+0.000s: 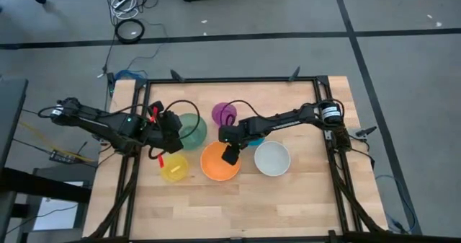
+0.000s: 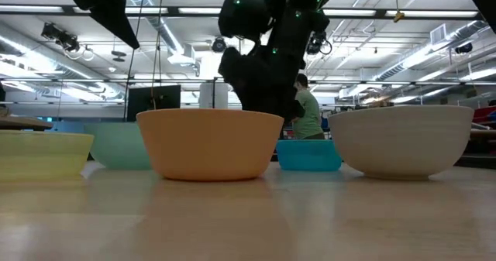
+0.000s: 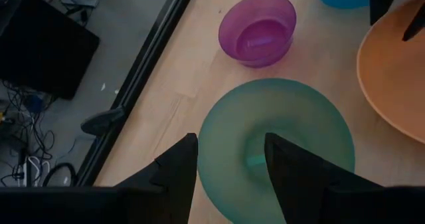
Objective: Nest bowls inside each other
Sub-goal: Stack the orange bowl on top of the green bowl
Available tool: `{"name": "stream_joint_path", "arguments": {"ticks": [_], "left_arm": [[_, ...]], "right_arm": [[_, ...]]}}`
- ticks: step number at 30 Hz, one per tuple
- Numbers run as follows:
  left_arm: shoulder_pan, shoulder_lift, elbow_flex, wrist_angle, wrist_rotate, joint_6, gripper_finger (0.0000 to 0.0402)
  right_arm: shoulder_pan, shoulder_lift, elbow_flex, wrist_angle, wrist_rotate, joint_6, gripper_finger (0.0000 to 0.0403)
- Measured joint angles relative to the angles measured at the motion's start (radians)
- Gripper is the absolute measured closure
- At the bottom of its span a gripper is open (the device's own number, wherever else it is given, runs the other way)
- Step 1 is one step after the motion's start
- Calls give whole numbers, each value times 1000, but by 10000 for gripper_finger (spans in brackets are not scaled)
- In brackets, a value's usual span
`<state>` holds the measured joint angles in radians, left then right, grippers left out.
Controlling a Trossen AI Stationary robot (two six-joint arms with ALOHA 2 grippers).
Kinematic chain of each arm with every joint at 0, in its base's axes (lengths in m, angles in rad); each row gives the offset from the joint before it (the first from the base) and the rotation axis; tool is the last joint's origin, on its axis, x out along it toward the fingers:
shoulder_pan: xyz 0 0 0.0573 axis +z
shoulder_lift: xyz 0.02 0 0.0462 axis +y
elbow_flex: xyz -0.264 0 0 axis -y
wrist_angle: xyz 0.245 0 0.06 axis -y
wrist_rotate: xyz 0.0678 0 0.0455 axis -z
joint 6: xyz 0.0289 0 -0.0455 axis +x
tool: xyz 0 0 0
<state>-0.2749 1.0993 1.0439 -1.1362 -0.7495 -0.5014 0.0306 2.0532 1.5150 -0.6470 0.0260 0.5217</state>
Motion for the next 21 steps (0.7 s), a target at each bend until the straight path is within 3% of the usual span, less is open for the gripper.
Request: {"name": "stream_joint_path", "arguments": {"ticks": [5, 10, 21], "left_arm": [[0, 0, 0, -4, 0, 0, 218], [0, 0, 0, -5, -4, 1, 218], [0, 0, 0, 29, -87, 0, 218]], "right_arm": [[1, 7, 0, 28, 6, 0, 268], [1, -36, 10, 24, 42, -63, 383], [-21, -92, 171, 7, 75, -174, 401]]}}
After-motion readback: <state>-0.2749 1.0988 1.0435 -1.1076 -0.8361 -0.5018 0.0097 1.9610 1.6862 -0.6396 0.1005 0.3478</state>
